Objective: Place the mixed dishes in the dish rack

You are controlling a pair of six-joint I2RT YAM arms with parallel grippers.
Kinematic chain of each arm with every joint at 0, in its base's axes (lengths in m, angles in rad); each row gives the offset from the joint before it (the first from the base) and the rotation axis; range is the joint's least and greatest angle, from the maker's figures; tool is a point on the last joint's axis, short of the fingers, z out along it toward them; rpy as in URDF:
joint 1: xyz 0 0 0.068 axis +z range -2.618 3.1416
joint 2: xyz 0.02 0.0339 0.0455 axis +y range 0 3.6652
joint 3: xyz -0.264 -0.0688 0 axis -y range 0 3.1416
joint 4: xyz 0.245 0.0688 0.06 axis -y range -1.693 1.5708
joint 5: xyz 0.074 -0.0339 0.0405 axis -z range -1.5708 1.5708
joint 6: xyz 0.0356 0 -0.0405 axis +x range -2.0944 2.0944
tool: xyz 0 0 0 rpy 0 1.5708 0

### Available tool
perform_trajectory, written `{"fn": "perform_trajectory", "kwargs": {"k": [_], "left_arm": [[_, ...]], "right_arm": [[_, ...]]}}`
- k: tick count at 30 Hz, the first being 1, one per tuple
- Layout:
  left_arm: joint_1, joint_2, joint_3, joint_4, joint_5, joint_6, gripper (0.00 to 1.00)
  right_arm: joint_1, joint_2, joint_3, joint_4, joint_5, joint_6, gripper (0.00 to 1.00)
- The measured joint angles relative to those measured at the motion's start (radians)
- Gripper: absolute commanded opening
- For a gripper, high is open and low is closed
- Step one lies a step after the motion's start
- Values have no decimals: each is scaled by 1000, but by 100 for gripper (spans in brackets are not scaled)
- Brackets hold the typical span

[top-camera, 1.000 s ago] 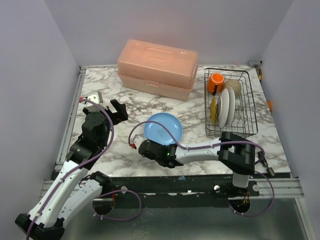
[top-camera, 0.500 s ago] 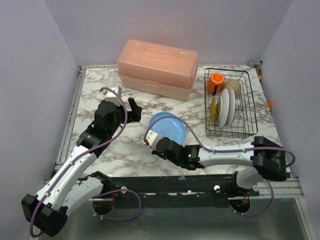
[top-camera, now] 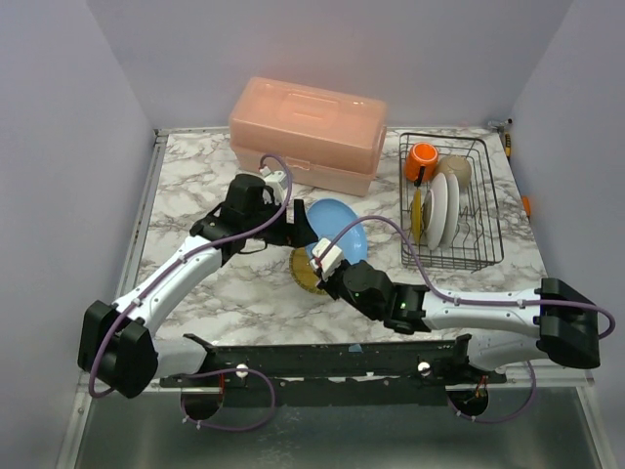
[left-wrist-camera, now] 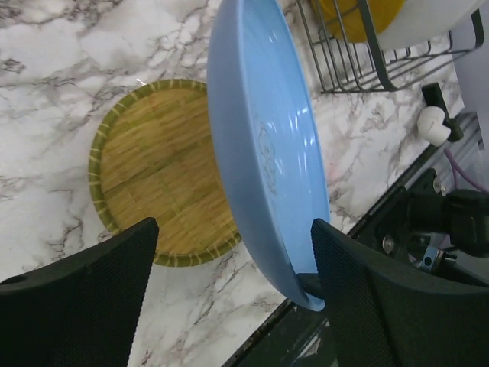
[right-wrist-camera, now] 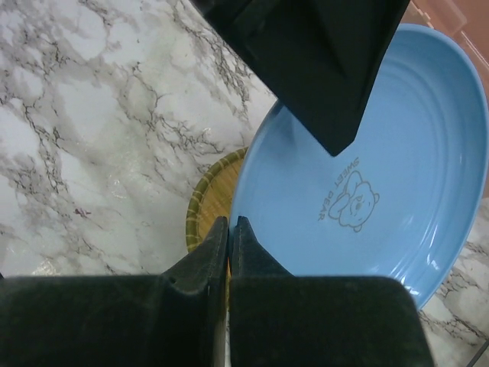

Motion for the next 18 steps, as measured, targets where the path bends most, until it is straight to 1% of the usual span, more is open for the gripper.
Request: {"fn": "perform_trajectory", "kwargs": {"k": [3, 4, 6, 7, 9, 10, 11, 13, 14, 15, 18], "left_arm": [[0, 52, 20, -21, 63, -8, 57], [0, 66, 26, -30, 72, -11, 53], [0, 70, 27, -39, 78, -16, 40], [0, 70, 27, -43, 79, -15, 30], [2, 68, 27, -51, 78, -19, 17], [5, 68, 27, -53, 77, -23, 13], [10, 68, 27, -57, 79, -21, 10], [17, 66, 27, -61, 80, -19, 4], [21, 66, 27, -62, 81, -19, 0], [25, 66, 27, -63, 81, -19, 0], [32, 66, 27, -69, 81, -18, 0]], "right_arm": [[0, 0, 0, 7, 0, 2, 0], [0, 0, 0, 7, -1, 5, 5], [0, 8, 10, -3, -8, 11, 18], [0, 21, 24, -15, -7, 15, 22], [0, 59, 71, -41, -8, 22, 29], [0, 82, 93, -48, -9, 25, 34], [3, 103, 113, -55, -4, 27, 40], [13, 137, 139, -65, 13, 30, 58], [19, 153, 150, -74, 32, 31, 71], [27, 171, 162, -83, 56, 31, 76], [59, 240, 212, -111, 179, 18, 79]]}}
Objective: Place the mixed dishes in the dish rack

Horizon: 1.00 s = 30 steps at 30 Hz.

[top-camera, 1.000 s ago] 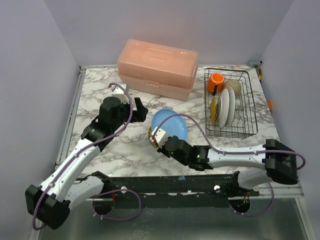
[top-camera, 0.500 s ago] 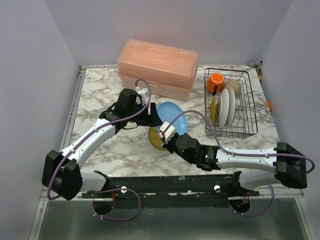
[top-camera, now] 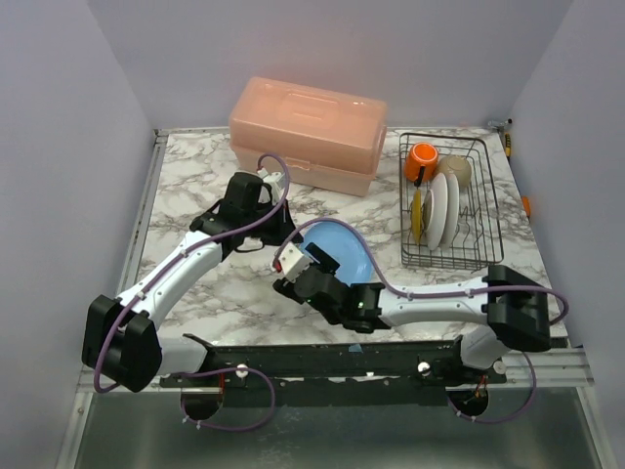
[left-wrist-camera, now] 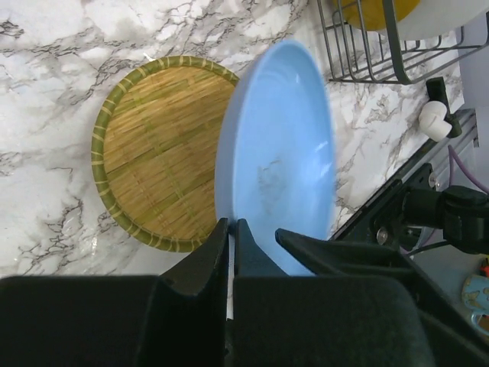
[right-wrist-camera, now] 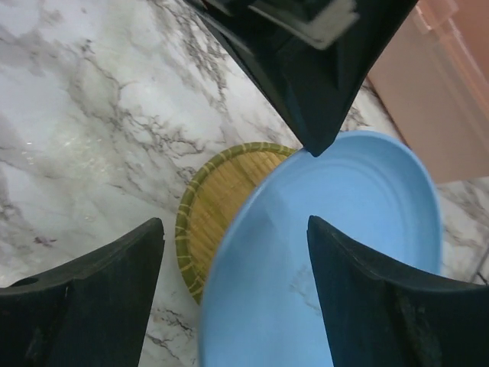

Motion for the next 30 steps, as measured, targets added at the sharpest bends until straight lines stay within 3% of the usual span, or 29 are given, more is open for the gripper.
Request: {"fn": "perform_trajectory", "kwargs": {"k": [7, 12, 14, 18, 25, 30], "left_arm": [[26, 0, 0, -2, 6, -13, 0], [39, 0, 0, -2, 16, -25, 4], [42, 2, 6, -13, 15, -23, 21], [42, 10, 26, -43, -3, -15, 44], [42, 10, 26, -56, -29, -12, 67], [42, 10, 26, -58, -34, -22, 73]], "right_arm": [[92, 220, 193, -169, 330, -36, 81], [102, 257, 211, -265, 400, -20, 85], [97, 241, 195, -260, 370, 3, 85], [87, 127, 74, -202, 199, 56, 85], [85, 32, -10, -122, -54, 182, 85], [85, 31, -34, -111, -90, 252, 85]]}}
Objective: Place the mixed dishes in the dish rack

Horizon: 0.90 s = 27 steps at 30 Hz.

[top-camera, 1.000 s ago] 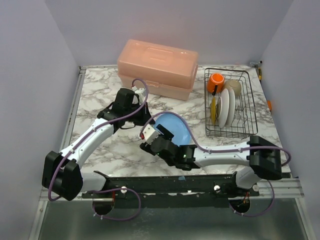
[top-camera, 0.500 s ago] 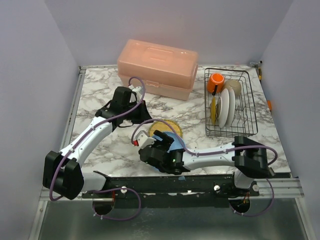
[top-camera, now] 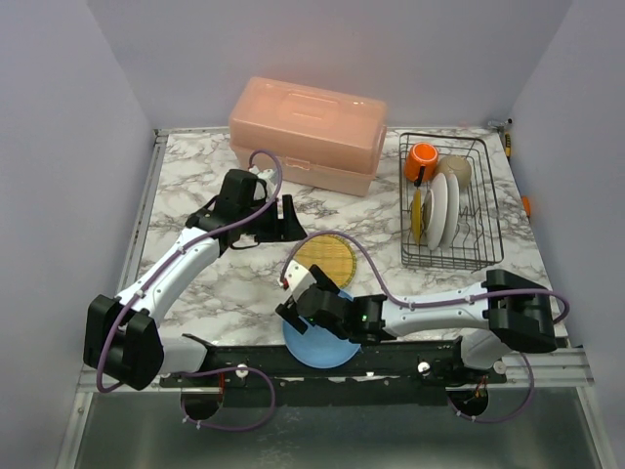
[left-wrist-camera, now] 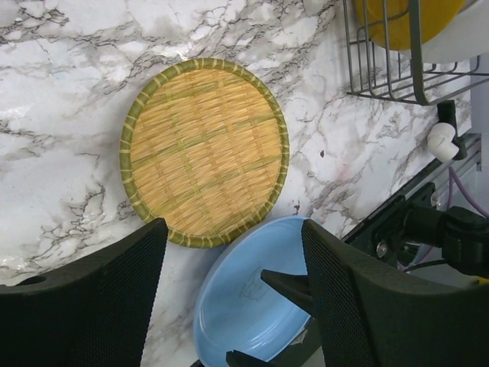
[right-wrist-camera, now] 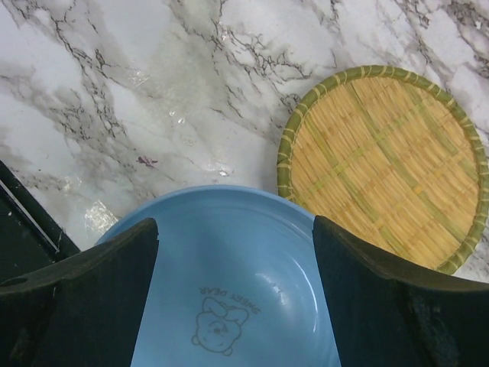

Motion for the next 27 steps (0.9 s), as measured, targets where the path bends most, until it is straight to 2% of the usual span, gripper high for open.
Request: {"fn": "perform_trajectory", "kwargs": {"k": [5, 7, 13, 16, 21, 27], "left_arm": [[0, -11, -10, 4, 28, -83, 74], [0, -61, -53, 13, 33, -127, 74], [-16, -358, -319, 20, 32, -215, 70], [-125, -447, -423, -16, -27, -256, 68], [-301, -494, -496, -79, -190, -326, 68], [-375, -444, -540, -64, -313, -360, 52]], "right_arm": [[0, -50, -45, 5, -3, 69, 85], [0, -93, -75, 7, -1, 106, 88], [0, -256, -171, 3, 41, 204, 93], [-3, -364, -222, 1, 70, 237, 95], [-3, -527, -278, -1, 104, 266, 95], [-3, -579, -304, -1, 110, 289, 94]]}}
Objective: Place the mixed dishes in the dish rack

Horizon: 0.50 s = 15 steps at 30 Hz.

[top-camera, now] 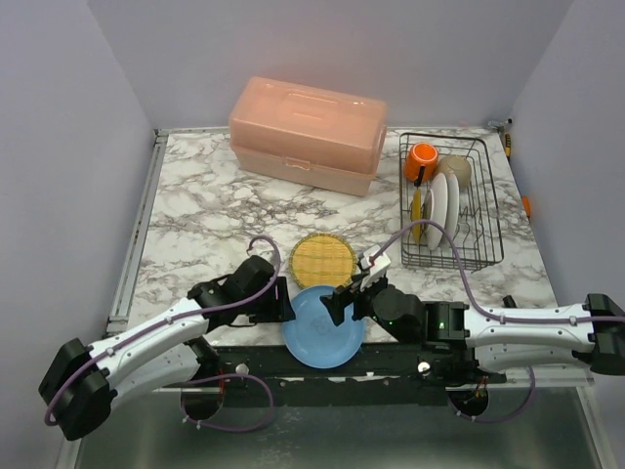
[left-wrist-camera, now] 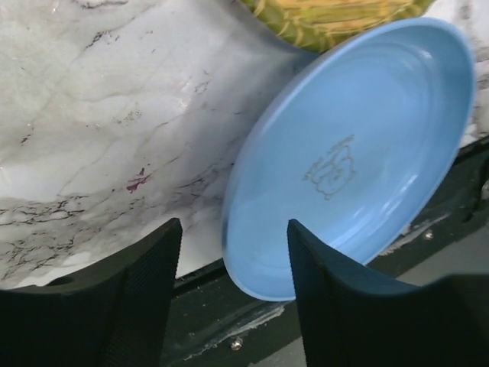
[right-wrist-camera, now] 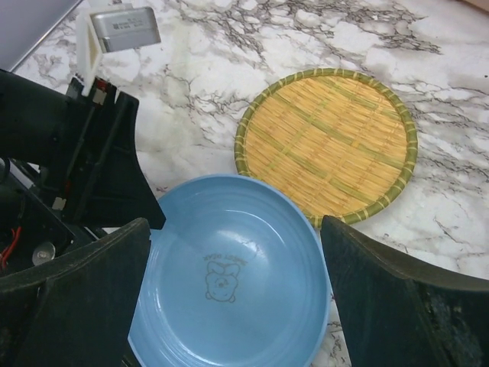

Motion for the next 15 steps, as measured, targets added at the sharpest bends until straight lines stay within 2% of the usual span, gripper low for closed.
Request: {"fn": "perform_trajectory", "kwargs": {"k": [4, 10, 13, 15], "left_arm": [[-43, 90, -21, 39, -42, -3, 40], [-60, 108, -34, 119, -71, -13, 25], [-63, 117, -34, 146, -80, -12, 1], [-63, 122, -34, 156, -82, -7, 0]], "right_arm": [[0, 16, -2, -21, 0, 8, 93], [0, 48, -2, -55, 0, 21, 93], [0, 62, -2, -55, -3, 18, 93], [0, 77, -2, -55, -10, 7, 95]]}}
